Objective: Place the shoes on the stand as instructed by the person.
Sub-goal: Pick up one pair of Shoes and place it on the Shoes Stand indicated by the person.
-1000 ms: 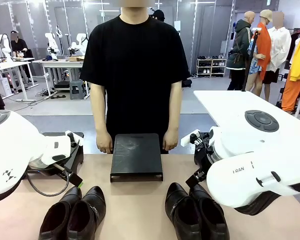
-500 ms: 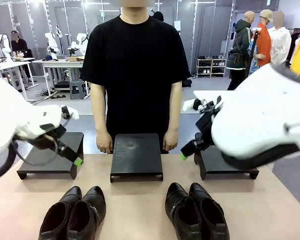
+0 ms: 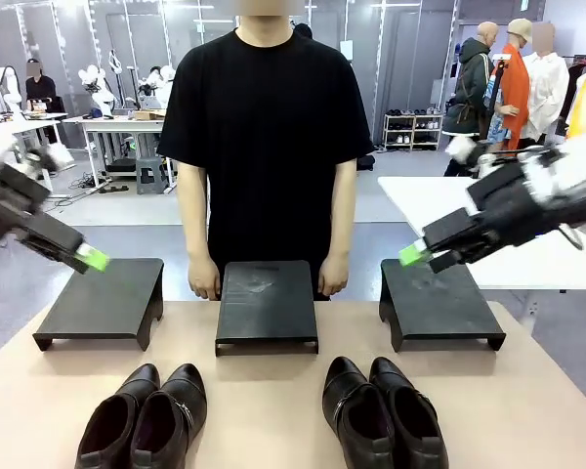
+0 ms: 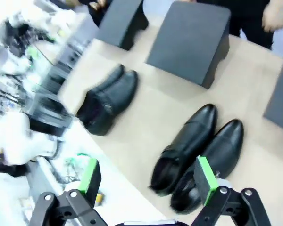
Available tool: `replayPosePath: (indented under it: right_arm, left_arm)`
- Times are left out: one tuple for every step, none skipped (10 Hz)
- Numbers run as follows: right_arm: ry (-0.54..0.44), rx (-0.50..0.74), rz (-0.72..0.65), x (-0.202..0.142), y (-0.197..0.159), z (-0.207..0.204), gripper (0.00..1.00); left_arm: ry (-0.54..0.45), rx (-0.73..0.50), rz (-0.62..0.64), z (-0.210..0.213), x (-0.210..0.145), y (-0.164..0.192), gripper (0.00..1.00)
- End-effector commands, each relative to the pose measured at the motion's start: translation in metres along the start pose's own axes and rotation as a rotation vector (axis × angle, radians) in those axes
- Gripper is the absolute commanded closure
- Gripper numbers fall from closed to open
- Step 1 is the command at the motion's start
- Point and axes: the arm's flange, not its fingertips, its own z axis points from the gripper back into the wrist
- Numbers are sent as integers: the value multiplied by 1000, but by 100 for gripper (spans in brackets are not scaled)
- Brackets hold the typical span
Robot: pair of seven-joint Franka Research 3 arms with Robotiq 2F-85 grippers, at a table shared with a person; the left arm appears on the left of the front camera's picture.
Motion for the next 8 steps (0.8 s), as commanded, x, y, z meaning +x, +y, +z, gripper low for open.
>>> replayPosePath:
  right_arm:
    - [-64,59,-153,-37,-31,55,0]
    - [-122,84,-184,-59,-40,79,0]
    - [-174,124,-221,-83,-49,100,0]
    - [-212,140,-278,-110,-58,120,0]
    - [-263,147,-312,-133,-63,138,0]
    - [-326,129,-353,-154,-69,156,0]
    - [-381,120,-389,-173,-74,171,0]
    - [-442,119,-424,-193,-78,183,0]
  left_arm:
    - [-55,-206,121,48,-33,35,0]
    - [-100,-252,138,76,-57,49,0]
    - [-171,-285,174,102,-82,64,0]
    - [-251,-304,230,125,-109,78,0]
    - [-315,-308,277,142,-132,90,0]
    - [-390,-302,320,157,-150,100,0]
    - [-446,-294,351,167,-167,106,0]
    - [-484,-273,383,180,-185,109,0]
